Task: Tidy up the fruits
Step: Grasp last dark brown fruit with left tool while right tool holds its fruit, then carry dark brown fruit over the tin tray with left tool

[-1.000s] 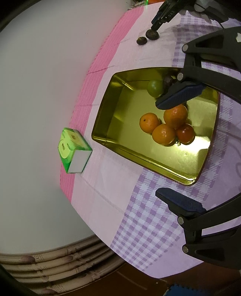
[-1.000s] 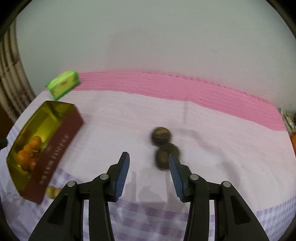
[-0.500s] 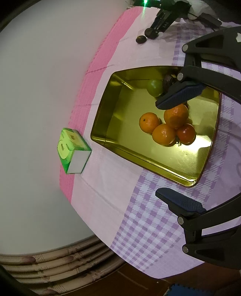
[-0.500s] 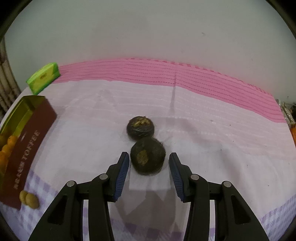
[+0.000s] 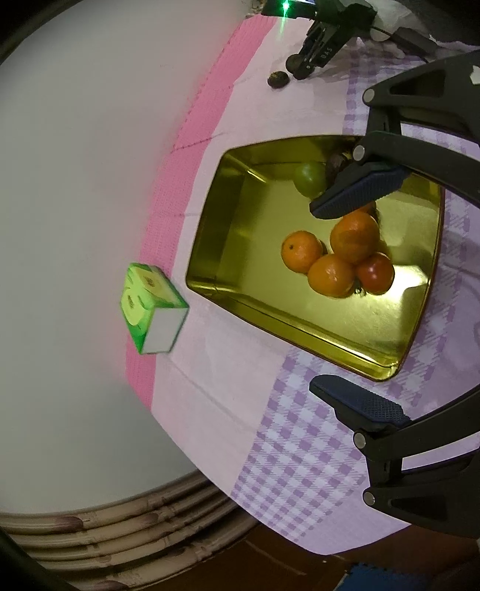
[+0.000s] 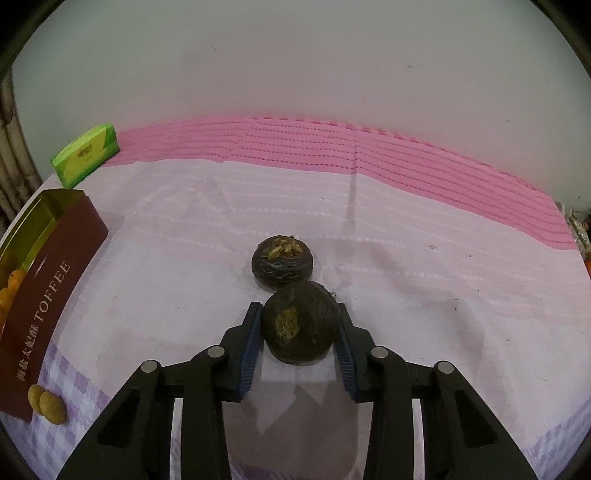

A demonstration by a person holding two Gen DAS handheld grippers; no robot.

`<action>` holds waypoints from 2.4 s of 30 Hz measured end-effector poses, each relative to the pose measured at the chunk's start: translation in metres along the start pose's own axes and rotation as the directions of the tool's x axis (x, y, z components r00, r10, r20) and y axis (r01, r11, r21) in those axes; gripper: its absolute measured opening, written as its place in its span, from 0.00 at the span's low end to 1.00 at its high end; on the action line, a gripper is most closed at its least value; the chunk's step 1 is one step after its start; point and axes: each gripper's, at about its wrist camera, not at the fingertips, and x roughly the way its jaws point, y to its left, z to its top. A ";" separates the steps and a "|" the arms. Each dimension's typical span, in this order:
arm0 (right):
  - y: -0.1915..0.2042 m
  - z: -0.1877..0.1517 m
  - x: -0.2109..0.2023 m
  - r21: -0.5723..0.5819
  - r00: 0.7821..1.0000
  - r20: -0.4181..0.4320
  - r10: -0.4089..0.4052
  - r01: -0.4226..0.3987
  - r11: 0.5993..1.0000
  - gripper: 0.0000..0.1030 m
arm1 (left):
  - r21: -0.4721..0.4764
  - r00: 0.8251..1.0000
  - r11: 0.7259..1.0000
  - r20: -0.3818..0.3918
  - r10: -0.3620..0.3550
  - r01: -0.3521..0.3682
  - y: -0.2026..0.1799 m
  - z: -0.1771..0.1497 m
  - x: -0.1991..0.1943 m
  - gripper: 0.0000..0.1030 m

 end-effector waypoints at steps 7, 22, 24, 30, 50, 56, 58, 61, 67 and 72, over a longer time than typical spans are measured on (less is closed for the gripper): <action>-0.023 -0.003 -0.013 0.017 1.000 0.028 -0.004 0.004 1.000 0.37 | 0.041 0.998 0.998 0.003 -0.056 0.056 -0.031 0.005 -0.001 0.81; -0.108 -0.022 -0.023 0.104 0.993 0.012 -0.117 0.115 0.988 0.37 | 0.269 0.966 0.928 -0.051 -0.253 0.258 -0.192 0.025 0.022 0.81; -0.112 -0.025 -0.021 0.107 0.993 0.008 -0.120 0.119 0.987 0.37 | 0.289 0.963 0.919 -0.073 -0.258 0.268 -0.209 0.022 0.032 0.81; -0.118 -0.024 -0.017 0.131 0.995 -0.007 -0.103 0.103 0.986 0.37 | 0.253 0.927 0.897 -0.197 -0.319 0.362 -0.247 0.020 0.068 0.80; -0.125 -0.024 -0.018 0.140 0.997 -0.004 -0.082 0.082 0.987 0.38 | 0.324 0.926 0.876 -0.241 -0.290 0.358 -0.318 0.014 0.134 0.46; -0.126 -0.024 -0.017 0.139 0.997 -0.004 -0.082 0.082 0.987 0.38 | 0.340 0.927 0.869 -0.234 -0.292 0.359 -0.320 0.011 0.133 0.33; -0.126 -0.024 -0.018 0.138 0.997 -0.004 -0.083 0.083 0.987 0.38 | 0.347 0.929 0.868 -0.231 -0.288 0.355 -0.319 0.009 0.131 0.32; -0.126 -0.024 -0.018 0.137 0.996 -0.005 -0.084 0.084 0.987 0.38 | 0.362 0.936 0.870 -0.228 -0.267 0.336 -0.316 0.004 0.126 0.32; -0.126 -0.023 -0.017 0.134 0.996 -0.006 -0.088 0.088 0.987 0.38 | 0.355 0.929 0.866 -0.247 -0.276 0.351 -0.304 -0.005 0.109 0.32; -0.125 -0.023 -0.017 0.131 0.996 -0.006 -0.091 0.091 0.987 0.38 | 0.376 0.931 0.857 -0.230 -0.282 0.352 -0.299 -0.010 0.089 0.32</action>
